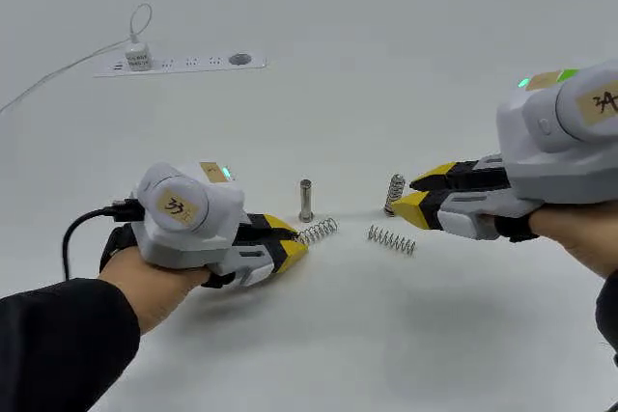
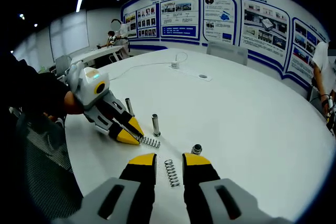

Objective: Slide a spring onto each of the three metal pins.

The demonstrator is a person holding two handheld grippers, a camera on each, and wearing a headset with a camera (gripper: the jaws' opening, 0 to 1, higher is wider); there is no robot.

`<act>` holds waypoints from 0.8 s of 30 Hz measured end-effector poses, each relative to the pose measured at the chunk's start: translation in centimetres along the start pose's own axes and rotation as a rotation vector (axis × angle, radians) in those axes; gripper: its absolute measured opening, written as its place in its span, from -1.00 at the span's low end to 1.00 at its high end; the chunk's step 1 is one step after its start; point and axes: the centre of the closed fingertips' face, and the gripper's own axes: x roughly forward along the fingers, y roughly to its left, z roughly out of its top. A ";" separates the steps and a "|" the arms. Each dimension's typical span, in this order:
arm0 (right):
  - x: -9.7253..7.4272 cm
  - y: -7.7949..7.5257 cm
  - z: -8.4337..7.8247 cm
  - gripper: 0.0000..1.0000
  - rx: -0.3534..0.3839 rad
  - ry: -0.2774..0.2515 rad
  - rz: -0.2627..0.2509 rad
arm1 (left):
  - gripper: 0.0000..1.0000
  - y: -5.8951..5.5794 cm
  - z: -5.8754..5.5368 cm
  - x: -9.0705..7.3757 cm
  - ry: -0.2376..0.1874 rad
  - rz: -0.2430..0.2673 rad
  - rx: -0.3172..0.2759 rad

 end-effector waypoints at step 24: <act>1.1 3.5 -0.6 -0.59 -0.091 0.039 0.136 | -0.80 -3.6 2.9 -2.9 -0.084 -0.083 0.043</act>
